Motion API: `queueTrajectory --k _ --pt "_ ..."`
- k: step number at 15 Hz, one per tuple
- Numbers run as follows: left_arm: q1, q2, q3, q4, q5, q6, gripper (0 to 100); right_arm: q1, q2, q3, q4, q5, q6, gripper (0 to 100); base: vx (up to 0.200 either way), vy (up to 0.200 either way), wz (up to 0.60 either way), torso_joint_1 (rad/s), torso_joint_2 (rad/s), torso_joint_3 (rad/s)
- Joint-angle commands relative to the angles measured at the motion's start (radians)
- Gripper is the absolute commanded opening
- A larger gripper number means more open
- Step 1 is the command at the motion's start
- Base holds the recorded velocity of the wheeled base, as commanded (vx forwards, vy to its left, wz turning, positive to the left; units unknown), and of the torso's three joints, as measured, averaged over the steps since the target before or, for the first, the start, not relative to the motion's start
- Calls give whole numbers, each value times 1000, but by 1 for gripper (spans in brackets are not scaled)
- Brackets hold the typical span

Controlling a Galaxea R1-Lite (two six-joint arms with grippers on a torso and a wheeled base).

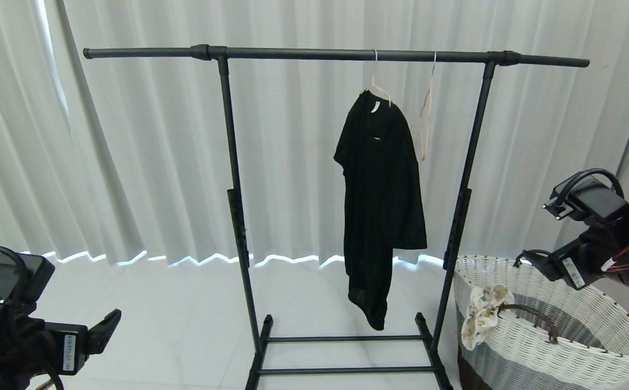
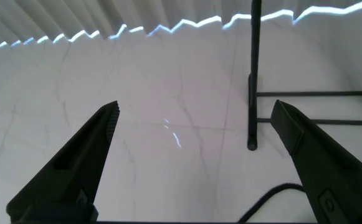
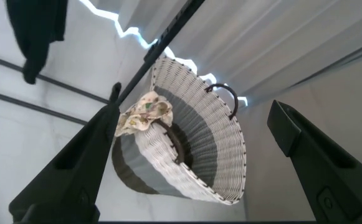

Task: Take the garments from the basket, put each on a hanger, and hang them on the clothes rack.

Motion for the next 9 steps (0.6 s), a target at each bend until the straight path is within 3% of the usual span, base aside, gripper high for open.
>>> queueTrajectory --k 1,6,8,9 --pt "-2 -8 -3 -1 0 0 100 0 -2 10 0 0 0 100 0 -200 0 2 7 7" --pt "-2 -11 -3 -1 0 0 100 0 -8 25 0 0 1 100 0 -200 0 2 4 2" --pt "-2 -11 -3 -1 0 0 100 0 -10 34 0 1 1 100 200 -200 0 5 0 7" --pt "0 -11 -3 -1 0 2 100 0 -10 36 0 3 1 100 200 0 0 -2 2 2"
